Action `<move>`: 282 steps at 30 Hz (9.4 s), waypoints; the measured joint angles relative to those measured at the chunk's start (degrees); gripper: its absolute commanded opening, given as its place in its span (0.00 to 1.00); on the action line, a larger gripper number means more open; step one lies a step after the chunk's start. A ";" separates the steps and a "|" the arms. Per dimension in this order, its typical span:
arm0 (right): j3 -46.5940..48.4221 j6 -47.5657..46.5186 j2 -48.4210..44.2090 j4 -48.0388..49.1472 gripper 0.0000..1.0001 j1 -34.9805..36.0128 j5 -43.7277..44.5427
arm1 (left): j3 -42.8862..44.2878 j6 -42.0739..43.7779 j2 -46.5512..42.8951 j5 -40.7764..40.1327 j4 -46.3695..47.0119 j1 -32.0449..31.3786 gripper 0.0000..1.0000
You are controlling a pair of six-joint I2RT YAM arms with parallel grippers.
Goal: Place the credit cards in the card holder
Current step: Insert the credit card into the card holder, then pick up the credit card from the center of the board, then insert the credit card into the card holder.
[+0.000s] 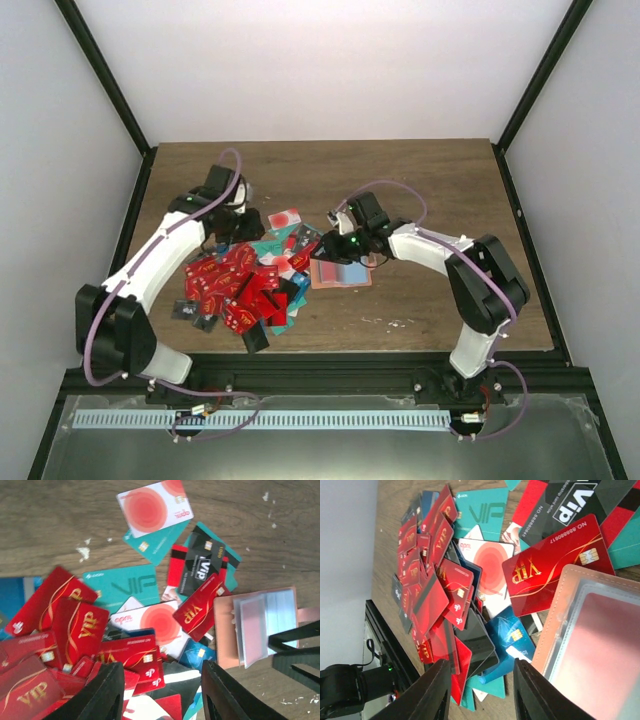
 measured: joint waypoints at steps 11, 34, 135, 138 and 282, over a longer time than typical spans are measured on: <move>-2.78 4.07 -2.10 3.91 0.40 2.97 -2.01 | -17.44 -4.20 -9.79 -0.81 -0.33 2.93 0.33; 2.60 29.16 14.38 22.75 0.46 15.45 -5.49 | -27.69 -6.95 -5.03 6.14 9.31 11.93 0.10; 2.32 -25.35 -8.28 -11.10 0.01 -12.44 -39.54 | -9.84 2.05 -3.50 49.27 24.92 6.58 0.68; 2.32 -25.07 -8.28 -10.40 0.01 -12.44 -42.14 | -9.20 1.44 -2.05 52.41 26.97 4.00 0.63; -20.41 -2.93 -3.76 5.95 0.03 -18.88 -2.99 | 12.50 -15.52 40.70 36.72 24.24 -14.16 0.04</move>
